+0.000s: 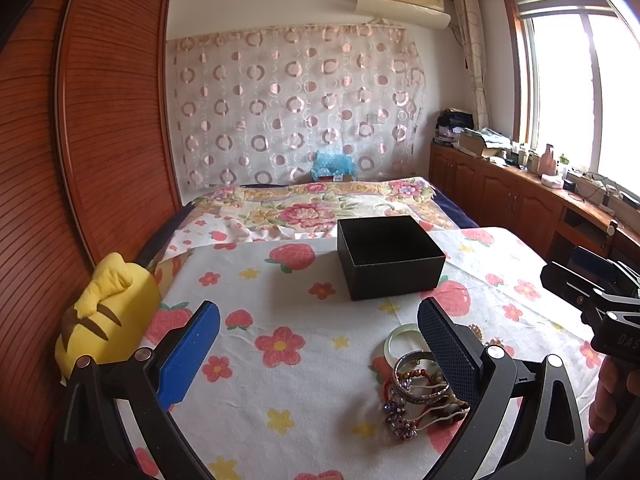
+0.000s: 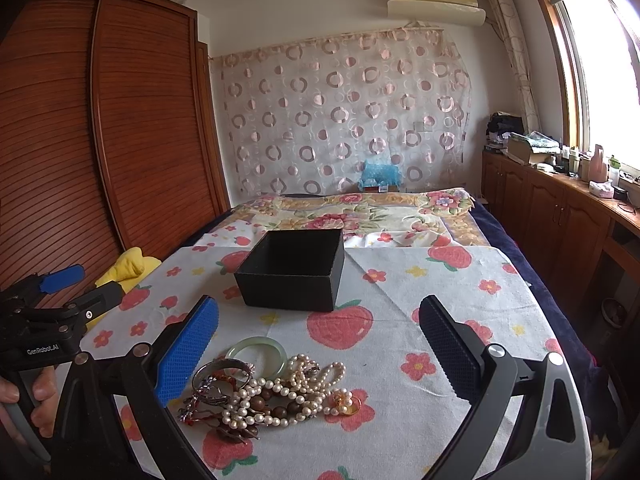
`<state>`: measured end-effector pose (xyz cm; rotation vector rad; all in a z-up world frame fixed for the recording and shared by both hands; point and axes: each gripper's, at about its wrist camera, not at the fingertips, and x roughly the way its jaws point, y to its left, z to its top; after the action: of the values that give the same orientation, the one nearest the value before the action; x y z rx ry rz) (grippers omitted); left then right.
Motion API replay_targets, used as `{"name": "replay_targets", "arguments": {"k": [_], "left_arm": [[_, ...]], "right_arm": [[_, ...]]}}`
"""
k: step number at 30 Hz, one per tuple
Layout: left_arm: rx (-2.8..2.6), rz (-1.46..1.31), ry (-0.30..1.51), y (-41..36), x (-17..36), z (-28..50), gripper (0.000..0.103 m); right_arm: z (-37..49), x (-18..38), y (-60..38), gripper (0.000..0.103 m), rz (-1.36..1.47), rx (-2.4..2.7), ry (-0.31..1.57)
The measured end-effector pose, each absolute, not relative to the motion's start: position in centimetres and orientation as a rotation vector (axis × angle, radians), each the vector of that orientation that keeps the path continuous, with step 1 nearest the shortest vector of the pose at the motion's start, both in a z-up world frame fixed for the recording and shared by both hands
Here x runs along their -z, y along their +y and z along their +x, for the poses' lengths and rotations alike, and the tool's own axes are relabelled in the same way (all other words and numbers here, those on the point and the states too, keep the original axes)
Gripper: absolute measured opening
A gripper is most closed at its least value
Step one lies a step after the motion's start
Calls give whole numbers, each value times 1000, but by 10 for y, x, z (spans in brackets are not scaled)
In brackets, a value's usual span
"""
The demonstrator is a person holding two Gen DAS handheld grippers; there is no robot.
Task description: Organize jewelry
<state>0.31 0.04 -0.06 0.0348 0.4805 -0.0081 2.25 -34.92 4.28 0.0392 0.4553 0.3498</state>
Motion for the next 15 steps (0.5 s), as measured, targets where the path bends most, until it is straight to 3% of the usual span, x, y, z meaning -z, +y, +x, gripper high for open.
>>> {"name": "replay_targets", "arguments": {"k": [15], "left_arm": [[10, 37, 479, -7, -8, -3, 95]], "right_arm": [[22, -43, -348, 101, 39, -353, 455]]}}
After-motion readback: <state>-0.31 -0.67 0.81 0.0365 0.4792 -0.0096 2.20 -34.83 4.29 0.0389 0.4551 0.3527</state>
